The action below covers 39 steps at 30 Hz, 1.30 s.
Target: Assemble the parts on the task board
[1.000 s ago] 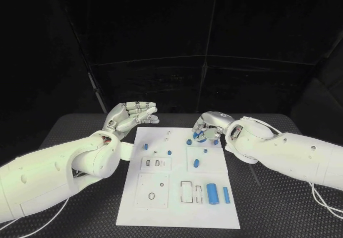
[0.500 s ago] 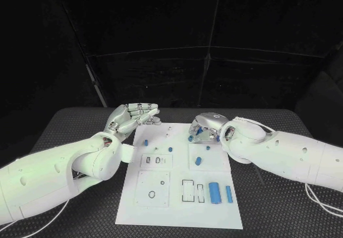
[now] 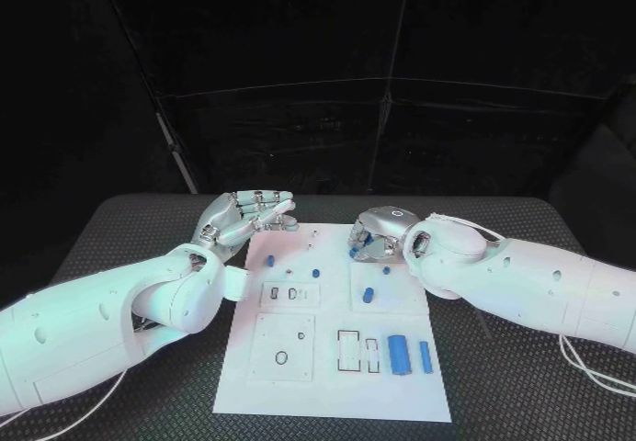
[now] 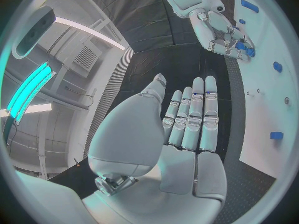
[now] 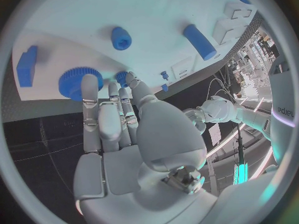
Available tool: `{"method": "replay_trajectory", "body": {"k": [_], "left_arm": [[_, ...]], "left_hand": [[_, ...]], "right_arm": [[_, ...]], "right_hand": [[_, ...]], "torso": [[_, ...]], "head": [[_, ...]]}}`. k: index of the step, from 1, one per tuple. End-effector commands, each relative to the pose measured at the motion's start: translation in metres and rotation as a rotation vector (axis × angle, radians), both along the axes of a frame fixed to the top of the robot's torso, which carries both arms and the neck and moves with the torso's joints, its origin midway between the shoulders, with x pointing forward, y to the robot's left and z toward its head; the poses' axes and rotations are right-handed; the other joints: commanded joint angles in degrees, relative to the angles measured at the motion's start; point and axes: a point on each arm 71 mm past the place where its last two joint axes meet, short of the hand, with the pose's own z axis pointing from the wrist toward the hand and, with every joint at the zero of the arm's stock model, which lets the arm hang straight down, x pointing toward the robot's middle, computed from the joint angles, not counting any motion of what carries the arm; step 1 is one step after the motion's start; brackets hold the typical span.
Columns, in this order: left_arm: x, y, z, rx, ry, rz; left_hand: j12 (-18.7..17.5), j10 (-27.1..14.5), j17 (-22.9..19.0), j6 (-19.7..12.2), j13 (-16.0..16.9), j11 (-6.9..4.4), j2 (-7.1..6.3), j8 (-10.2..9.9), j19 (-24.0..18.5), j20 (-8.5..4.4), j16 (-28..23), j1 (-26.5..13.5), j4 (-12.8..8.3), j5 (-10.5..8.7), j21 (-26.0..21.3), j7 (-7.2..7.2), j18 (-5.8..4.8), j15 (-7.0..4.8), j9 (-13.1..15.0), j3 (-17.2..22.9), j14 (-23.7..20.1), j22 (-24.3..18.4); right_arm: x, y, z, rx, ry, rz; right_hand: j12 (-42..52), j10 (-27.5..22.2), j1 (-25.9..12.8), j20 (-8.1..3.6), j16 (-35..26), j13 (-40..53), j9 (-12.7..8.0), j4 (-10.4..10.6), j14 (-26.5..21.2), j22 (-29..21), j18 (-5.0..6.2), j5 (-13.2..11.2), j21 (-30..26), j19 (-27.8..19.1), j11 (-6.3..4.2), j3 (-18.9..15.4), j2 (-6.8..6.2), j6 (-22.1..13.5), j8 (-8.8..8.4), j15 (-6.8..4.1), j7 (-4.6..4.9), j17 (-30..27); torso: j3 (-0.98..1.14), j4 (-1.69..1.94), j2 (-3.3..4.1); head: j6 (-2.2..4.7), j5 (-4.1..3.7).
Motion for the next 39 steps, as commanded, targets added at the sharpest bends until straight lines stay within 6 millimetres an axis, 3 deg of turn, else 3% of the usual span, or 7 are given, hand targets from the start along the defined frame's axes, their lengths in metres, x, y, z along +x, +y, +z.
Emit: {"method": "replay_trajectory", "body": {"k": [1, 7, 13, 18, 24, 29, 39], "left_arm": [[-0.001, -0.002, 0.002, -0.004, -0.009, -0.018], [-0.001, -0.002, 0.002, -0.005, -0.008, -0.021], [-0.001, -0.002, 0.003, -0.006, -0.008, -0.022], [-0.001, -0.002, 0.003, -0.006, -0.008, -0.022], [-0.001, -0.001, 0.003, -0.005, -0.007, -0.02], [-0.001, 0.0, 0.003, -0.003, -0.005, -0.018], [-0.001, 0.001, 0.002, -0.002, -0.002, -0.019]], "left_hand": [[-0.45, 0.02, 0.07, 0.21, -0.08, 0.45, 0.04, -0.17, 0.31, 0.31, -0.44, -0.39, 0.07, 0.0, -0.43, 0.38, 0.52, 0.47, -0.08, -0.32, 0.0, -0.08], [-0.52, 0.0, 0.09, 0.2, -0.08, 0.47, 0.07, -0.23, 0.32, 0.32, -0.48, -0.42, 0.06, 0.0, -0.45, 0.39, 0.52, 0.47, -0.1, -0.35, 0.01, -0.1], [-0.58, -0.01, 0.1, 0.19, -0.08, 0.48, 0.1, -0.27, 0.33, 0.32, -0.52, -0.43, 0.06, 0.0, -0.48, 0.41, 0.53, 0.48, -0.11, -0.37, 0.02, -0.12], [-0.58, -0.01, 0.1, 0.19, -0.08, 0.48, 0.1, -0.27, 0.33, 0.32, -0.52, -0.43, 0.06, 0.0, -0.48, 0.41, 0.53, 0.48, -0.11, -0.37, 0.02, -0.12], [-0.68, -0.04, 0.13, 0.18, -0.09, 0.5, 0.18, -0.34, 0.35, 0.33, -0.57, -0.45, 0.06, 0.0, -0.51, 0.43, 0.53, 0.49, -0.14, -0.4, 0.05, -0.14], [-0.7, -0.05, 0.14, 0.18, -0.09, 0.5, 0.18, -0.36, 0.36, 0.34, -0.58, -0.45, 0.05, 0.0, -0.52, 0.43, 0.53, 0.49, -0.14, -0.4, 0.06, -0.15], [-1.11, -0.24, 0.25, 0.03, -0.1, 0.59, 0.32, -0.7, 0.44, 0.37, -0.79, -0.37, -0.1, 0.0, -0.65, 0.53, 0.54, 0.53, -0.23, -0.51, 0.15, -0.25]], "right_arm": [[0.001, 0.001, -0.001, -0.033, 0.008, 0.0], [0.002, 0.003, -0.002, -0.044, 0.017, 0.001], [0.003, 0.005, -0.003, -0.057, 0.019, 0.002], [0.004, 0.006, -0.002, -0.049, 0.004, -0.005], [0.001, 0.007, 0.006, 0.023, -0.062, -0.008], [-0.002, 0.01, 0.016, 0.079, -0.101, -0.002], [0.012, 0.023, 0.037, 0.112, -0.163, -0.025]], "right_hand": [[0.18, 0.78, -0.02, -0.06, 0.74, 0.07, -0.01, -0.04, 2.7, 0.7, 0.5, -0.73, 0.71, 0.54, 0.02, 0.85, 0.5, 0.29, -0.1, -0.13, -0.14, 0.59], [0.36, 2.06, 0.37, -0.12, 1.92, 0.12, 0.04, -0.07, 2.6, 2.58, 0.26, -1.93, 2.26, 1.09, -0.22, 2.92, 1.06, 1.24, 0.06, -0.32, -0.15, 1.72], [0.24, 3.22, 0.0, -0.17, 2.78, 0.12, 0.02, 0.02, 2.32, 7.45, -0.46, -2.47, 5.63, 3.28, -0.38, 6.05, 0.84, 2.43, 0.04, -0.47, -0.25, 2.11], [0.24, 4.02, -0.49, -0.26, 3.26, 0.2, 0.03, 0.09, 2.2, 8.21, -0.53, -2.86, 6.49, 3.31, -0.58, 8.46, 0.69, 3.36, 0.09, -0.62, -0.41, 2.33], [0.41, 5.12, -2.49, -0.38, 3.62, 0.44, 0.11, 0.6, 2.08, 8.82, -0.58, -3.44, 7.19, 3.11, -0.97, 11.18, 0.17, 4.83, 0.37, -0.84, -0.72, 2.23], [0.42, 5.65, -4.4, -0.51, 3.98, 0.53, 0.14, 1.68, 2.09, 9.05, -0.6, -5.09, 7.45, 3.08, -1.21, 12.36, -0.19, 5.55, 0.47, -1.01, -1.06, 2.47], [0.32, 5.87, -5.52, -0.6, 4.36, 0.56, 0.12, 2.73, 2.16, 9.32, -0.65, -5.67, 7.67, 3.17, -1.3, 13.36, -0.44, 5.77, 0.38, -1.08, -1.2, 2.86]], "torso": [[0.04, 0.06, 0.22], [0.08, 0.09, 0.3], [0.14, 0.12, 0.46], [0.19, 0.1, 0.49], [0.25, 0.05, 0.53], [0.18, 0.04, 0.52], [0.2, 0.26, 0.73]], "head": [[-0.1, -0.11], [-0.13, 0.0], [-0.17, 0.01], [-0.32, 0.14], [-0.2, 0.26], [0.13, 0.23], [0.66, 0.29]]}}
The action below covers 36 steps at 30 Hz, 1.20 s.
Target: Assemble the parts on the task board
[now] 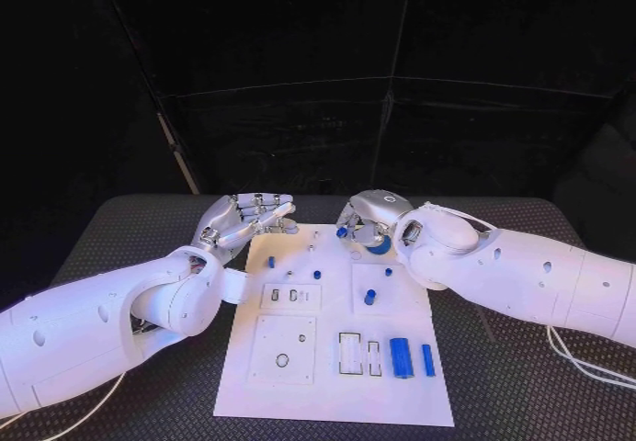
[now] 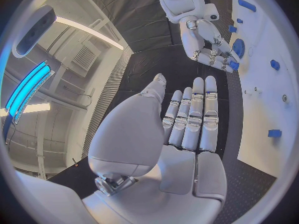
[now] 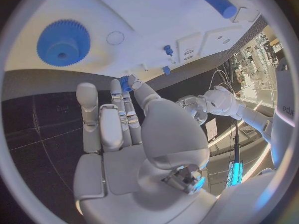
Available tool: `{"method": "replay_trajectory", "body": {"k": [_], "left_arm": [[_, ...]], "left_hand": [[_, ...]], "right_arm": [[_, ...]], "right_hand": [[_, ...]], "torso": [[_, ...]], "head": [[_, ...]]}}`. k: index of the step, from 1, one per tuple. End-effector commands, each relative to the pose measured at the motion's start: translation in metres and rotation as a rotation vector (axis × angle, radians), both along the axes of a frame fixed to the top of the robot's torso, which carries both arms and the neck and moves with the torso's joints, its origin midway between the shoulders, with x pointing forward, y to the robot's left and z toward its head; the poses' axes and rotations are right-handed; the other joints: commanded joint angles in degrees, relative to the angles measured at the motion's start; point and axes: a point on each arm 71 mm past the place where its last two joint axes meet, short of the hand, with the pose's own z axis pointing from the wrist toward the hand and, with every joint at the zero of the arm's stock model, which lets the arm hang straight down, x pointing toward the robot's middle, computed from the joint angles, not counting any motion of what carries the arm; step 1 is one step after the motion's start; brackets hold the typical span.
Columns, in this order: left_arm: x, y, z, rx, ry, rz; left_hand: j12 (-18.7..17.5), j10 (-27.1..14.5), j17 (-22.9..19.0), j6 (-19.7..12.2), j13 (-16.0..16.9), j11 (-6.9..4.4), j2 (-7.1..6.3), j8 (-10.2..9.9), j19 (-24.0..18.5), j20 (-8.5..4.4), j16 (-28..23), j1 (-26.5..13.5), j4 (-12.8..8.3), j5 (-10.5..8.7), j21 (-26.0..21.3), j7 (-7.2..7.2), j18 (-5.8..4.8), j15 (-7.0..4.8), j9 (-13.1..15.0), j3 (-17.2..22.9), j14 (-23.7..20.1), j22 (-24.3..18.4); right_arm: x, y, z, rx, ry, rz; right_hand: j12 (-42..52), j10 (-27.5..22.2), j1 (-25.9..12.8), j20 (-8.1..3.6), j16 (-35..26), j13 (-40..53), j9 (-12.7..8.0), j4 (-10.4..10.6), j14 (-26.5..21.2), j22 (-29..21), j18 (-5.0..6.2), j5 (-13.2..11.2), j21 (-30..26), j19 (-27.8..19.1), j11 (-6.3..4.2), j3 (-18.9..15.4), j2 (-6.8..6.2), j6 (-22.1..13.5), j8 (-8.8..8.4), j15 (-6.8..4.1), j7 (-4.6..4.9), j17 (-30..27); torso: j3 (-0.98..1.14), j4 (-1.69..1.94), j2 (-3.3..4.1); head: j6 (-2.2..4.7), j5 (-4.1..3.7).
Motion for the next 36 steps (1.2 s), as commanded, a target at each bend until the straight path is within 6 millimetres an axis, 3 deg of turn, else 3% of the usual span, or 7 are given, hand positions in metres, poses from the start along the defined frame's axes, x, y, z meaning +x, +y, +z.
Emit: {"method": "replay_trajectory", "body": {"k": [1, 8, 10, 14, 18, 22, 36], "left_arm": [[0.0, -0.001, 0.002, -0.003, -0.006, -0.015], [-0.001, -0.001, 0.002, -0.002, -0.005, -0.014], [-0.001, -0.001, 0.002, -0.002, -0.005, -0.014], [-0.001, 0.0, 0.003, -0.004, -0.008, -0.013], [0.0, -0.001, 0.005, -0.007, -0.011, -0.013], [0.0, 0.0, 0.007, -0.008, -0.014, -0.011], [0.002, 0.002, 0.011, -0.011, -0.024, -0.004]], "left_hand": [[-0.5, -0.09, 0.09, -0.22, -0.07, 0.4, 0.34, -0.32, 0.27, 0.18, -0.35, -0.36, 0.02, 0.0, -0.25, 0.36, 0.57, 0.33, -0.09, -0.4, -0.02, -0.08], [-0.64, -0.16, 0.13, -0.27, -0.07, 0.43, 0.39, -0.43, 0.3, 0.19, -0.43, -0.32, -0.04, 0.0, -0.29, 0.38, 0.57, 0.35, -0.11, -0.43, 0.0, -0.11], [-0.65, -0.17, 0.13, -0.27, -0.07, 0.43, 0.4, -0.44, 0.3, 0.19, -0.43, -0.32, -0.05, 0.0, -0.3, 0.38, 0.57, 0.35, -0.11, -0.43, 0.01, -0.12], [-0.65, -0.17, 0.13, -0.27, -0.07, 0.43, 0.4, -0.44, 0.3, 0.19, -0.43, -0.32, -0.05, 0.0, -0.3, 0.38, 0.57, 0.35, -0.11, -0.43, 0.01, -0.12], [-0.65, -0.17, 0.13, -0.27, -0.07, 0.43, 0.4, -0.44, 0.3, 0.19, -0.43, -0.32, -0.05, 0.0, -0.3, 0.38, 0.57, 0.35, -0.11, -0.43, 0.01, -0.12], [-0.65, -0.17, 0.13, -0.27, -0.07, 0.43, 0.4, -0.44, 0.3, 0.19, -0.43, -0.32, -0.05, 0.0, -0.3, 0.38, 0.57, 0.35, -0.11, -0.43, 0.01, -0.12], [-0.74, -0.19, 0.15, -0.27, -0.07, 0.44, 0.45, -0.5, 0.32, 0.2, -0.49, -0.29, -0.08, 0.0, -0.33, 0.38, 0.57, 0.36, -0.11, -0.44, 0.02, -0.14]], "right_arm": [[0.007, 0.002, 0.007, 0.04, -0.041, -0.029], [0.016, 0.012, 0.007, 0.037, -0.046, -0.039], [0.019, 0.016, 0.007, 0.032, -0.04, -0.037], [0.022, 0.025, 0.005, 0.017, -0.021, -0.026], [0.024, 0.034, 0.004, 0.005, -0.005, -0.014], [0.025, 0.04, 0.003, -0.004, 0.006, -0.006], [0.026, 0.049, -0.003, -0.044, 0.057, 0.008]], "right_hand": [[0.08, 0.39, -0.79, -0.45, 0.33, 0.07, -0.11, 0.08, 1.97, 0.07, -0.64, -0.16, 0.38, 0.05, 0.13, 0.49, -0.06, 0.47, 0.12, -0.47, 0.05, 0.1], [0.0, 0.33, -1.05, -0.46, 0.45, 0.06, -0.13, 0.38, 1.99, 0.17, -0.66, -0.26, 0.46, 0.1, 0.14, 0.81, -0.21, 0.42, 0.05, -0.47, 0.05, 0.23], [-0.02, 0.31, -1.13, -0.46, 0.48, 0.05, -0.13, 0.48, 2.0, 0.16, -0.66, -0.32, 0.47, 0.09, 0.15, 0.91, -0.27, 0.4, 0.02, -0.46, 0.06, 0.25], [-0.07, 0.26, -1.24, -0.46, 0.54, 0.04, -0.14, 0.62, 2.0, 0.2, -0.67, -0.49, 0.5, 0.11, 0.16, 1.12, -0.42, 0.36, -0.03, -0.46, 0.07, 0.3], [-0.12, 0.21, -1.35, -0.46, 0.6, 0.03, -0.15, 0.78, 2.01, 0.19, -0.67, -0.7, 0.51, 0.09, 0.17, 1.32, -0.56, 0.31, -0.08, -0.44, 0.09, 0.34], [-0.18, 0.14, -1.45, -0.44, 0.65, 0.02, -0.17, 0.96, 2.0, 0.18, -0.67, -0.98, 0.52, 0.07, 0.21, 1.57, -0.73, 0.23, -0.14, -0.42, 0.12, 0.36], [-0.22, 0.08, -1.57, -0.42, 0.76, 0.02, -0.17, 1.2, 2.02, 0.29, -0.7, -1.2, 0.59, 0.13, 0.25, 1.87, -0.83, 0.17, -0.19, -0.39, 0.15, 0.48]], "torso": [[0.0, 0.13, 0.1], [-0.05, 0.28, 0.24], [-0.15, 0.47, 0.36], [-0.08, 0.36, 0.47], [-0.19, 0.52, 0.67], [-0.19, 0.4, 0.72], [-0.2, 0.48, 0.86]], "head": [[0.06, 0.24], [0.0, 0.46], [0.01, 0.45], [-0.09, 0.63], [-0.23, 0.62], [-0.43, 0.81], [-0.95, 0.95]]}}
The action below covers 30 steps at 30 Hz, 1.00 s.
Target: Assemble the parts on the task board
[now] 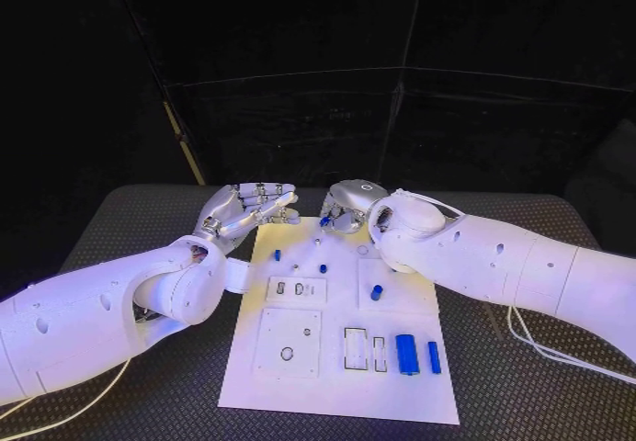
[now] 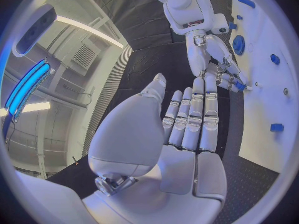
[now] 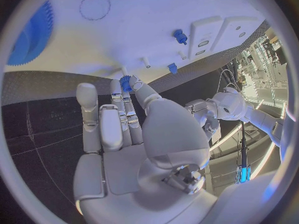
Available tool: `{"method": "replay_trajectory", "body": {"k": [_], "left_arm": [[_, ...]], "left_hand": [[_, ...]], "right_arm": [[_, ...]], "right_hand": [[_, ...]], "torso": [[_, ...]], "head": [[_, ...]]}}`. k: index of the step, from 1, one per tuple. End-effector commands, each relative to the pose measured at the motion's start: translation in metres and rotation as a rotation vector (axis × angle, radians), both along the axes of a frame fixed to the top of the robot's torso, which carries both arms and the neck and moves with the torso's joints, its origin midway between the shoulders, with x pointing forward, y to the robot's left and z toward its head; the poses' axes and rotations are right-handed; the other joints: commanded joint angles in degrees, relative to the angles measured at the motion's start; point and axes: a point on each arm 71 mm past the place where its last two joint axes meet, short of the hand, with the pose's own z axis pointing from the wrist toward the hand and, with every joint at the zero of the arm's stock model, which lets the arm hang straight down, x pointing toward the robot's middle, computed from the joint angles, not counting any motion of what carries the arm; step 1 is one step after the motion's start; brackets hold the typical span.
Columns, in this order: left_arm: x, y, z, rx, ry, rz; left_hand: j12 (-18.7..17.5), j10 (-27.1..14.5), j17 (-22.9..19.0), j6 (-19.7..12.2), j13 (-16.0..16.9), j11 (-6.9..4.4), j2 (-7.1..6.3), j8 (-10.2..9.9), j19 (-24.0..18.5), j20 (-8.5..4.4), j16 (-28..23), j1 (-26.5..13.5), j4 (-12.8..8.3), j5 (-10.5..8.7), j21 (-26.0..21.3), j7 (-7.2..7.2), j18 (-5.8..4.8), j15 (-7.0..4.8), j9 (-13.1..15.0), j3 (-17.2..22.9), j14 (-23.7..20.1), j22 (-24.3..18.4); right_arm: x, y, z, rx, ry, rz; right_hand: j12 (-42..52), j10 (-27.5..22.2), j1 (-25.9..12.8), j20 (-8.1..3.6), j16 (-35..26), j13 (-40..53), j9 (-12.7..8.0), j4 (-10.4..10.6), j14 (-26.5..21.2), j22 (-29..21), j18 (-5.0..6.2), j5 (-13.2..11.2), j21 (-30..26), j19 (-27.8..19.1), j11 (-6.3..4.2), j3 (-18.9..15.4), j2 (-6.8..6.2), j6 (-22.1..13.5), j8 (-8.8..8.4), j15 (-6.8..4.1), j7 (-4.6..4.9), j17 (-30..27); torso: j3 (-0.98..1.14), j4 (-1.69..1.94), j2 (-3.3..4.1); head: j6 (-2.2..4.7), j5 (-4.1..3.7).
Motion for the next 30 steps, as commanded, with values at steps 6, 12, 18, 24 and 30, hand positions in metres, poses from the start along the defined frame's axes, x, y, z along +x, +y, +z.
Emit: {"method": "replay_trajectory", "body": {"k": [6, 12, 18, 24, 30], "left_arm": [[0.0006, -0.0031, 0.0034, -0.007, -0.013, -0.013], [0.0004, -0.0024, 0.0043, -0.007, -0.014, -0.013], [0.0005, -0.0023, 0.0047, -0.007, -0.014, -0.014], [0.0006, -0.0025, 0.0047, -0.007, -0.013, -0.015], [0.0007, -0.0026, 0.0048, -0.008, -0.013, -0.017]], "left_hand": [[-0.4, 0.02, 0.05, -0.07, -0.09, 0.23, 0.45, -0.27, 0.32, 0.2, -0.28, -0.29, 0.07, 0.0, -0.33, 0.18, 0.57, 0.36, -0.05, -0.29, 0.02, -0.09], [-0.4, 0.02, 0.05, -0.07, -0.09, 0.23, 0.45, -0.27, 0.32, 0.2, -0.28, -0.29, 0.07, 0.0, -0.33, 0.18, 0.57, 0.36, -0.05, -0.29, 0.02, -0.09], [-0.4, 0.02, 0.05, -0.07, -0.09, 0.23, 0.45, -0.27, 0.32, 0.2, -0.28, -0.29, 0.07, 0.0, -0.33, 0.18, 0.57, 0.36, -0.05, -0.29, 0.02, -0.09], [-0.4, 0.02, 0.05, -0.07, -0.09, 0.23, 0.45, -0.27, 0.32, 0.2, -0.28, -0.29, 0.07, 0.0, -0.33, 0.18, 0.57, 0.36, -0.05, -0.29, 0.02, -0.09], [-0.4, 0.02, 0.05, -0.07, -0.09, 0.23, 0.45, -0.27, 0.32, 0.2, -0.28, -0.29, 0.07, 0.0, -0.33, 0.18, 0.57, 0.36, -0.05, -0.29, 0.02, -0.09]], "right_arm": [[0.002, 0.0045, -0.0029, -0.03, 0.042, 0.007], [0.0042, 0.0024, -0.0027, -0.034, 0.028, -0.015], [0.005, 0.0042, -0.0031, -0.039, 0.028, -0.015], [0.0056, 0.0064, -0.0036, -0.043, 0.03, -0.014], [0.0069, 0.0069, -0.0035, -0.039, 0.025, -0.019]], "right_hand": [[-0.27, -0.02, -0.47, -0.41, 0.39, 0.02, 0.03, 0.13, 2.04, 0.13, -0.71, -0.24, 0.41, 0.16, 0.28, 0.47, -0.17, 0.2, 0.15, -0.37, 0.1, 0.13], [-0.35, -0.24, -0.6, -0.37, 0.49, -0.01, 0.0, 0.36, 2.04, 0.13, -0.72, -0.26, 0.44, 0.15, 0.37, 0.77, -0.43, -0.02, 0.05, -0.31, 0.2, 0.21], [-0.48, -1.04, -0.87, -0.16, 0.64, -0.12, -0.04, 1.0, 1.98, 0.03, -0.71, -1.02, 0.45, 0.0, 0.64, 1.64, -1.48, -0.78, -0.11, -0.05, 0.48, 0.18], [-0.63, -2.6, -1.19, 0.14, 0.8, -0.31, -0.18, 1.67, 1.92, -0.16, -0.7, -1.77, 0.39, -0.23, 1.11, 2.2, -2.66, -2.45, -0.33, 0.36, 0.93, 0.23], [-0.46, -5.56, -1.28, 0.73, 0.8, -0.47, -0.26, 2.82, 1.71, -0.66, -0.57, -2.17, 0.22, -0.7, 1.78, 2.83, -4.48, -7.76, -0.37, 0.95, 1.3, -0.22]], "torso": [[0.06, 0.02, 0.02], [0.02, -0.07, 0.14], [0.03, -0.02, 0.1], [0.04, -0.01, 0.11], [0.04, -0.04, 0.11]], "head": [[-0.31, 0.17], [-0.2, 0.2], [-0.44, 0.21], [-0.61, 0.28], [-0.61, 0.32]]}}
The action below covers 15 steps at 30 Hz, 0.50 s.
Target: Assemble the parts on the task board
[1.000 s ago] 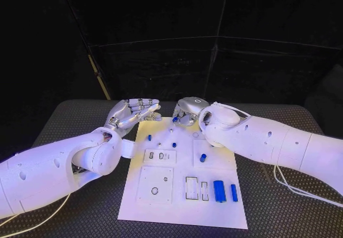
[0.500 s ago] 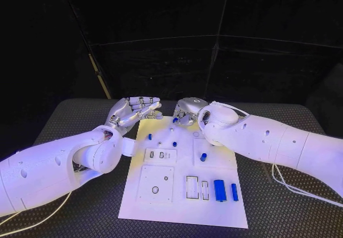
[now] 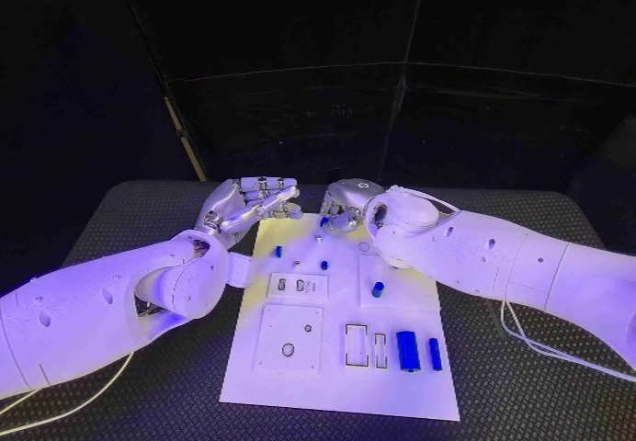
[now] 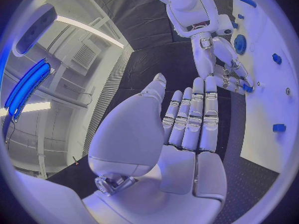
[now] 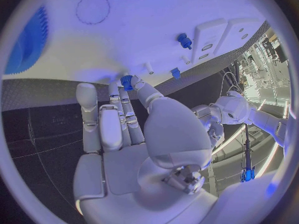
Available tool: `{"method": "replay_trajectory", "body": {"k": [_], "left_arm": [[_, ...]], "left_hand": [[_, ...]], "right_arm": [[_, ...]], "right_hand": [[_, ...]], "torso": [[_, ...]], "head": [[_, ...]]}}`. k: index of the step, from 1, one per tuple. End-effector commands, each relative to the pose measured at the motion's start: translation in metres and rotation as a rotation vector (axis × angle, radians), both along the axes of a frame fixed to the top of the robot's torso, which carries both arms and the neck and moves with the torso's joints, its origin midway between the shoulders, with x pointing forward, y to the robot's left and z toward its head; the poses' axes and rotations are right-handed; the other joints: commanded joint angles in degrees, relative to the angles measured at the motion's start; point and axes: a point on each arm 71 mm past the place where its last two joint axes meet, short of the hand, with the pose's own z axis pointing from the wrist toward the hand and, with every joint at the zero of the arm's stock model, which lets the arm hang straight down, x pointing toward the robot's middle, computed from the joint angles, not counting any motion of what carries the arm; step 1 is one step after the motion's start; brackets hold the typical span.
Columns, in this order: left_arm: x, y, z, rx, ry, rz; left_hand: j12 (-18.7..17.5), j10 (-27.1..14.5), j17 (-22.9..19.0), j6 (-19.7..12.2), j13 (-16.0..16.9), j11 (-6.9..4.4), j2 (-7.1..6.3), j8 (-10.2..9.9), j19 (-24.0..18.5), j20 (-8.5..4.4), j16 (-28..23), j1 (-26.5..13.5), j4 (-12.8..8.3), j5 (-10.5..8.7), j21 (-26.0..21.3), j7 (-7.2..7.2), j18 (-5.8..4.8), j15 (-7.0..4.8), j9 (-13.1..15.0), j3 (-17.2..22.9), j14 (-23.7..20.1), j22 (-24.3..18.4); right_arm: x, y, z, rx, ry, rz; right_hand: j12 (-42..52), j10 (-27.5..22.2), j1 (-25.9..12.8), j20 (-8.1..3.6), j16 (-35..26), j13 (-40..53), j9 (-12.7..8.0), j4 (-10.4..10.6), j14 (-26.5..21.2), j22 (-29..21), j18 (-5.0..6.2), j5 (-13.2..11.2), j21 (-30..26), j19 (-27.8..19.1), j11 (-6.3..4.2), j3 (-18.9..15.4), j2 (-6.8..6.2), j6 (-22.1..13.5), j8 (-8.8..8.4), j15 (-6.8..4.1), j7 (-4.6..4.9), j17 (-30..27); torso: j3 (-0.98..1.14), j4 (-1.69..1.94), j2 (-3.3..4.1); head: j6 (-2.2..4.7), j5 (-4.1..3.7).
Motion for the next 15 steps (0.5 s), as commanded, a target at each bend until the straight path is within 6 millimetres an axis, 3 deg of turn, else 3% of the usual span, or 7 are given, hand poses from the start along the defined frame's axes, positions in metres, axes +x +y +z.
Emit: {"method": "replay_trajectory", "body": {"k": [1, 7, 15], "left_arm": [[0.0, -0.002, 0.002, -0.004, -0.009, -0.015], [0.0, -0.001, 0.002, -0.003, -0.008, -0.014], [0.0, 0.003, 0.002, 0.0, -0.008, -0.008]], "left_hand": [[-0.18, 0.01, 0.07, -0.07, -0.1, 0.23, 0.45, -0.27, 0.32, 0.2, -0.28, -0.29, 0.07, 0.0, -0.33, 0.18, 0.58, 0.36, -0.06, -0.29, 0.02, -0.1], [-0.29, 0.01, 0.1, -0.04, -0.09, 0.24, 0.49, -0.36, 0.33, 0.22, -0.37, -0.29, 0.02, 0.0, -0.39, 0.19, 0.58, 0.38, -0.06, -0.34, 0.03, -0.14], [-0.31, 0.01, 0.11, -0.04, -0.08, 0.25, 0.49, -0.37, 0.33, 0.22, -0.39, -0.29, 0.02, 0.0, -0.4, 0.19, 0.58, 0.38, -0.06, -0.36, 0.03, -0.15]], "right_arm": [[0.001, 0.0, 0.002, -0.004, -0.009, -0.004], [-0.001, -0.001, 0.004, 0.017, -0.031, -0.002], [-0.009, -0.021, 0.01, 0.061, -0.067, -0.007]], "right_hand": [[0.03, -1.78, 0.13, 0.45, 0.31, -0.1, -0.03, 0.77, 1.54, -0.35, -0.52, -0.3, -0.06, -0.48, 0.03, 0.05, -1.39, -2.97, -0.13, 0.44, -0.09, -0.4], [0.36, -3.85, 0.57, 0.66, 0.11, -0.04, 0.04, 1.8, 1.32, -1.04, -0.41, 0.21, -0.36, -0.97, 0.27, -0.66, -2.93, -5.69, -0.12, 0.62, 0.2, -1.17], [0.98, -3.98, 0.95, 0.75, 0.08, 0.13, 0.25, 2.5, 1.25, -1.21, -0.39, 0.44, -0.41, -1.05, 0.38, -1.42, -3.67, -5.5, 0.23, 0.7, 0.27, -1.42]], "torso": [[-0.01, -0.02, 0.02], [0.03, -0.12, 0.01], [0.09, -0.26, -0.02]], "head": [[0.02, 0.01], [0.1, 0.08], [0.25, -0.05]]}}
